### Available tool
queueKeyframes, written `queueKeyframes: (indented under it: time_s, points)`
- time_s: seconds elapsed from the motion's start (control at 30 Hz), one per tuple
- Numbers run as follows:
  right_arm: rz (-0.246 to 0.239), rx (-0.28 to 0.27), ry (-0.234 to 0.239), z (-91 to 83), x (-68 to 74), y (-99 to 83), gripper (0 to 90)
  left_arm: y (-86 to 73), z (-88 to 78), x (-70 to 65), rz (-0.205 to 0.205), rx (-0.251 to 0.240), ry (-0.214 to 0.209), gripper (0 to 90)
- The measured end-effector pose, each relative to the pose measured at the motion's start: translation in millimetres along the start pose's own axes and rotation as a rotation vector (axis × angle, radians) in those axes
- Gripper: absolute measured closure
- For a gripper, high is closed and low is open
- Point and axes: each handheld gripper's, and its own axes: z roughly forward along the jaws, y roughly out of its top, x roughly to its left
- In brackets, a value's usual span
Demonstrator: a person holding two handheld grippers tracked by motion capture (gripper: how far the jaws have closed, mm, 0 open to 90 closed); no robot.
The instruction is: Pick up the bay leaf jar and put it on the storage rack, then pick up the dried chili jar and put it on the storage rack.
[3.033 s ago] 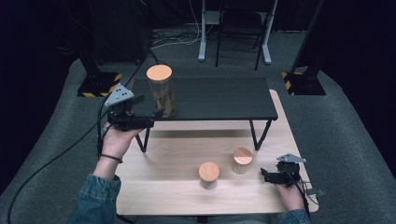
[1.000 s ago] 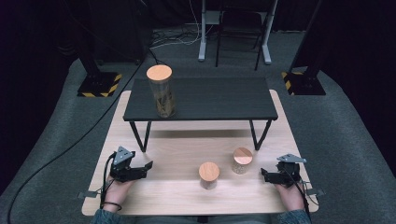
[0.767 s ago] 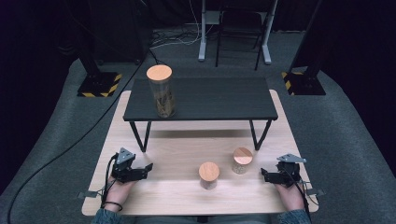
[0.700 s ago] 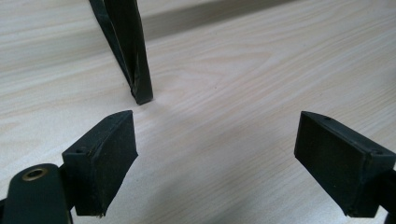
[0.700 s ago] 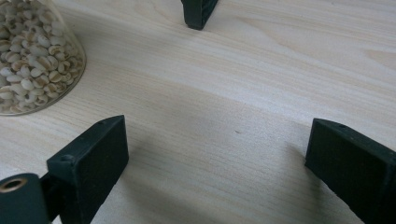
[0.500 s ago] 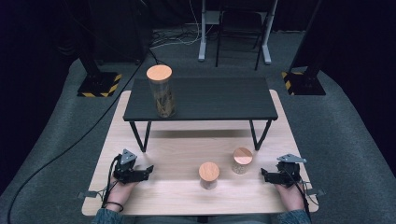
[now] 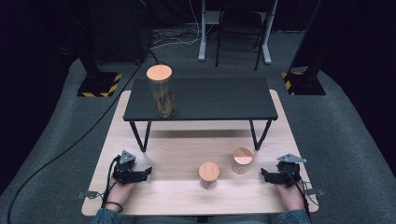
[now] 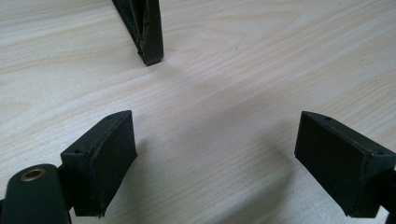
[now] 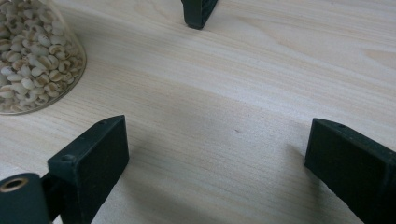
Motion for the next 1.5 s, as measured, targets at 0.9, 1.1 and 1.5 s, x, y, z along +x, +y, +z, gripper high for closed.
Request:
queueKeyframes:
  time_s: [0.9,1.1,1.5]
  points:
    - [0.023,-0.054,0.024,-18.5,3.0,1.7,8.1,1.1,3.0,-2.4,0.020,0.035,0.042,3.6]
    - [0.031,-0.128,0.046,-36.5,10.8,6.1,8.0,1.1,3.0,-2.4,0.020,0.035,0.043,3.6]
    - [0.004,-0.234,0.122,-69.1,36.9,20.6,6.8,0.5,2.4,-1.8,0.018,0.035,0.043,3.4]
